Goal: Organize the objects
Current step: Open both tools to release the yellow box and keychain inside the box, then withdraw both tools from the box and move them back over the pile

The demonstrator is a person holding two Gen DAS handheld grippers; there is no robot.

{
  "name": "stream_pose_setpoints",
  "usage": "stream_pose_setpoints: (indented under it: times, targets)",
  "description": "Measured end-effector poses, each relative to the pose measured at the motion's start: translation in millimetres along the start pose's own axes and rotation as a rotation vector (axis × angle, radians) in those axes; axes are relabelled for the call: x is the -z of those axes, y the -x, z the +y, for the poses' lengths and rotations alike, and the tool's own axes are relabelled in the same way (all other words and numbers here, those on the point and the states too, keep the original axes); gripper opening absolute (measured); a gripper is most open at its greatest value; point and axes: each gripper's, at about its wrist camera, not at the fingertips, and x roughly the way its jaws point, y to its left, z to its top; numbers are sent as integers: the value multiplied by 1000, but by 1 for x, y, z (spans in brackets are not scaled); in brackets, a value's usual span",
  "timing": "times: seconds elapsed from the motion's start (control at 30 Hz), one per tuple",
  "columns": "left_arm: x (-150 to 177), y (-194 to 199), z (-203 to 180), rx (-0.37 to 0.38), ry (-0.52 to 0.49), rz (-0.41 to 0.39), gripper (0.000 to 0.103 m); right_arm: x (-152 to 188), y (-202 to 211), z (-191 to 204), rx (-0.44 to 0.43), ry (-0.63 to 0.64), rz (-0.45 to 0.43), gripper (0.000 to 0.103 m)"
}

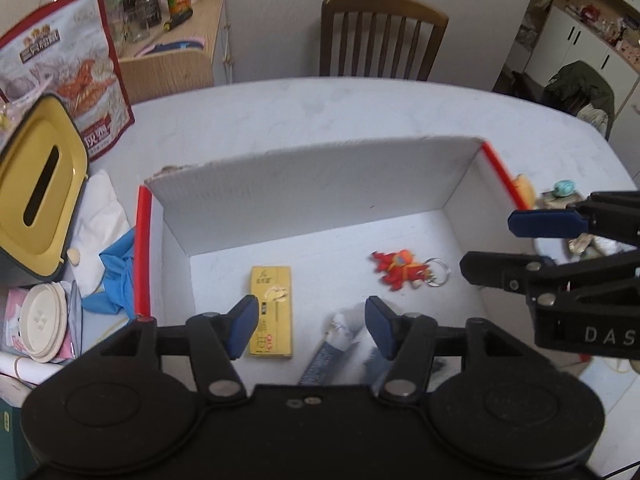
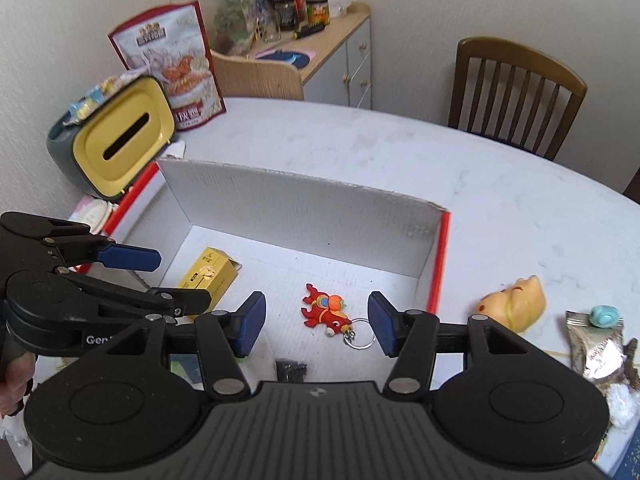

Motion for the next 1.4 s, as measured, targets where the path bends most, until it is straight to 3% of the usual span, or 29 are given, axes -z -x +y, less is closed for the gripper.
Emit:
stream_pose_setpoints:
  times: [0.4,1.03,1.4]
  targets:
    - [11,58,-26,8,-35,-129,71,26,74,-1,-6,-37,-115,63]
    - [31,113,-97,18,-47,-258,102,85,167,-41,-18,-67,-272,83]
    - [37,119,-155,3,-39,-298,103,118,199,-100,-38,-69,-298,90]
